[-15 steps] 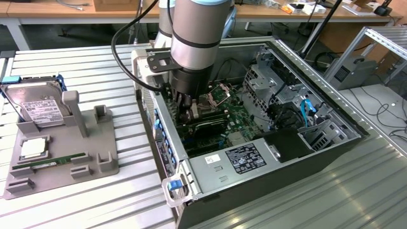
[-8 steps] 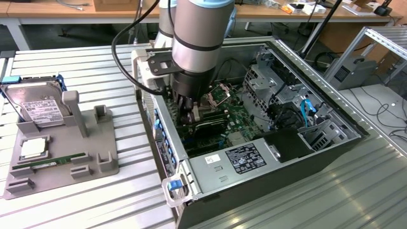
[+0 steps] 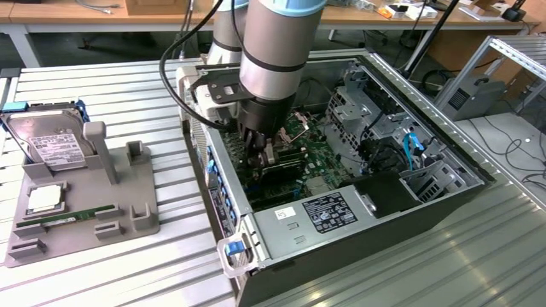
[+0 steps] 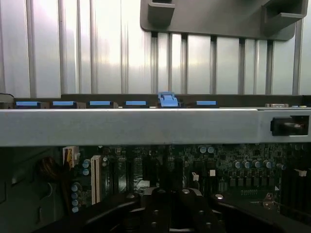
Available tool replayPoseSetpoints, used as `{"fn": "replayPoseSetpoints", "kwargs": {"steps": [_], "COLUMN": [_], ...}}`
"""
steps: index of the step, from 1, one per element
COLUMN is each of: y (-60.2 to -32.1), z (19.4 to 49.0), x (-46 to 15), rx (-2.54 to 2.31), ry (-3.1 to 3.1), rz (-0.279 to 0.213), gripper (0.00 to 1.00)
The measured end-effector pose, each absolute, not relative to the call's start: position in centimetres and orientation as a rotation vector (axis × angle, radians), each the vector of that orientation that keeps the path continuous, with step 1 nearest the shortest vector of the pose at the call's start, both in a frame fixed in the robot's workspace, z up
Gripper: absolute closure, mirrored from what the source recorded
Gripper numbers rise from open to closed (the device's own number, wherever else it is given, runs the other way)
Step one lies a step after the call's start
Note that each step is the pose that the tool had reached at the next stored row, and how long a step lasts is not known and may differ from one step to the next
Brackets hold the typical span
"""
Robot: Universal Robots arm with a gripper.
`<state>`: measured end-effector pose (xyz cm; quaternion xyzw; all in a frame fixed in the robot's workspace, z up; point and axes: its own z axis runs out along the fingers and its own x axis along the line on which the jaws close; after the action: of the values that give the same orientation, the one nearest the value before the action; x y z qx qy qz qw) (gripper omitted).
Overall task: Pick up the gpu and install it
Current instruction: 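Press down on the gpu until it lock into place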
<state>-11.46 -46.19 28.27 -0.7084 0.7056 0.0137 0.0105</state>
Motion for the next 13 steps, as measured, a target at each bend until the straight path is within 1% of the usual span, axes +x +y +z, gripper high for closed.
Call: {"fn": "replayPoseSetpoints", "kwargs": {"steps": [5,13], "y": [-46.2,-46.2], "z": [28.0,27.2], "x": [-10.3,-10.3], "rx": [-2.213,-2.214], "ry": [2.205,2.206], "rz": [0.048,0.049], "gripper": [0.89,0.89]}}
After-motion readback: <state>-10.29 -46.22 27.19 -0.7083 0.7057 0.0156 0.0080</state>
